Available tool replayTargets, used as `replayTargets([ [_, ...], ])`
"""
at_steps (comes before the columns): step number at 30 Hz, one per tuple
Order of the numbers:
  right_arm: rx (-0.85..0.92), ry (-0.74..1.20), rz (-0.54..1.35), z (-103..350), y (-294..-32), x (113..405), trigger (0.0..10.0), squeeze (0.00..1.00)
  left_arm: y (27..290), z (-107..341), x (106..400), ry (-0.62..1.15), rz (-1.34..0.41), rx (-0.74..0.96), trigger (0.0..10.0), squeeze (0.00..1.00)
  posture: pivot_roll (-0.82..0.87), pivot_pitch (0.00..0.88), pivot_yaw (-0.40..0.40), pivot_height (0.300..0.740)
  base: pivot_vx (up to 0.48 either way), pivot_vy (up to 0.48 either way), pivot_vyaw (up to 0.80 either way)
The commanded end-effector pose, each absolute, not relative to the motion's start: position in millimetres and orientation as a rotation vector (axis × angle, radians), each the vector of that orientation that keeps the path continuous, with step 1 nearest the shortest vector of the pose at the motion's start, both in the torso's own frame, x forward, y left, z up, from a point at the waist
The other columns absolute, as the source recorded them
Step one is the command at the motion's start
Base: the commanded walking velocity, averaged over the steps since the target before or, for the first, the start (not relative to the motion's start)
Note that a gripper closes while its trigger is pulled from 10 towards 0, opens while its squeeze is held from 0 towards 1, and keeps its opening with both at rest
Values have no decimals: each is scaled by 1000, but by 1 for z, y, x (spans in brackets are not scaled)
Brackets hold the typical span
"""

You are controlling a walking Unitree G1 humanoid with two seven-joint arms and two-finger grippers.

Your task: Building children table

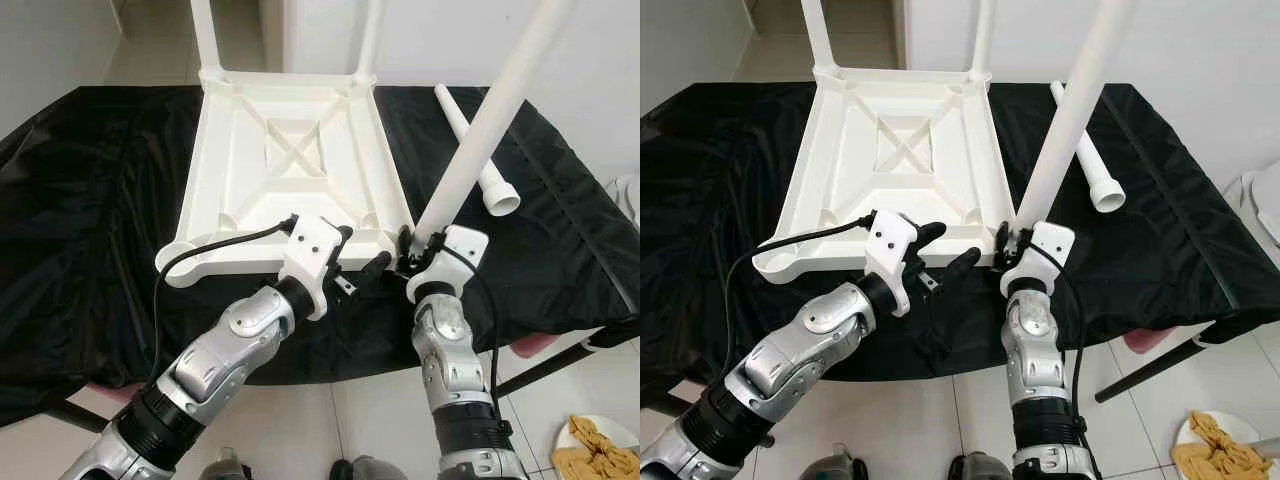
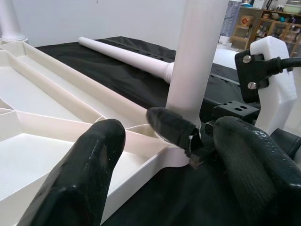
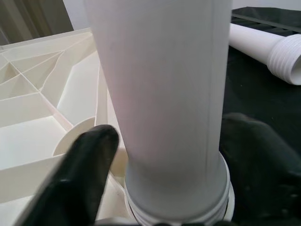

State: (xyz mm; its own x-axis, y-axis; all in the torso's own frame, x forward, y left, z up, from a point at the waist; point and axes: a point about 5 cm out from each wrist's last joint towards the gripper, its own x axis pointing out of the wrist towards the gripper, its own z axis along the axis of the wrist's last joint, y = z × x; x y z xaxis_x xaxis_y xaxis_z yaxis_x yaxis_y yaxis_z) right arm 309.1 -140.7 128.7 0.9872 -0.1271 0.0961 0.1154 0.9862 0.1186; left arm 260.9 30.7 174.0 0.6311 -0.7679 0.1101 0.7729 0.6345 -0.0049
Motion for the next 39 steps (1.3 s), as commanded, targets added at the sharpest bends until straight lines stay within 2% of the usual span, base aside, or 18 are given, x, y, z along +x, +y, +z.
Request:
replayTargets([
  [1, 116, -102, -110, 128, -143, 308, 10000, 1000, 23, 173, 251, -109, -1132, -26, 10000, 0, -3, 43, -36, 740, 0, 0, 0],
  [8, 104, -122, -29, 132, -153, 309, 10000, 1000, 23, 173, 252, -109, -1129, -23, 10000, 0, -3, 47, -35, 740, 0, 0, 0],
  [9, 95, -129, 12, 133, -156, 310, 10000, 0, 24, 173, 252, -110, -1126, -22, 10000, 0, -3, 47, -35, 740, 0, 0, 0],
  [13, 85, -153, 134, 138, -163, 313, 10000, 0, 25, 174, 254, -113, -1119, -21, 10000, 0, -2, 50, -35, 740, 0, 0, 0],
  [15, 85, -153, 134, 138, -163, 313, 10000, 0, 25, 174, 254, -113, -1119, -21, 10000, 0, -2, 50, -35, 740, 0, 0, 0],
  [21, 28, -172, 307, 148, -187, 324, 10000, 0, 26, 176, 255, -118, -1115, -18, 10000, 0, -2, 48, -27, 740, 0, 0, 0],
  [26, 14, -166, 356, 149, -192, 326, 10000, 0, 26, 176, 256, -118, -1116, -15, 10000, 0, 1, 49, -26, 740, 0, 0, 0],
  [28, -15, -126, 458, 147, -198, 330, 10000, 0, 27, 177, 257, -120, -1114, -11, 10000, 0, 6, 46, -22, 740, 0, 0, 0],
  [34, -26, -52, 610, 141, -200, 336, 10000, 0, 27, 178, 258, -125, -1113, -7, 10000, 0, 8, 42, -20, 740, 0, 0, 0],
  [39, -25, -31, 655, 139, -200, 337, 10000, 0, 27, 178, 258, -127, -1113, -6, 10000, 0, 11, 41, -19, 740, 0, 0, 0],
])
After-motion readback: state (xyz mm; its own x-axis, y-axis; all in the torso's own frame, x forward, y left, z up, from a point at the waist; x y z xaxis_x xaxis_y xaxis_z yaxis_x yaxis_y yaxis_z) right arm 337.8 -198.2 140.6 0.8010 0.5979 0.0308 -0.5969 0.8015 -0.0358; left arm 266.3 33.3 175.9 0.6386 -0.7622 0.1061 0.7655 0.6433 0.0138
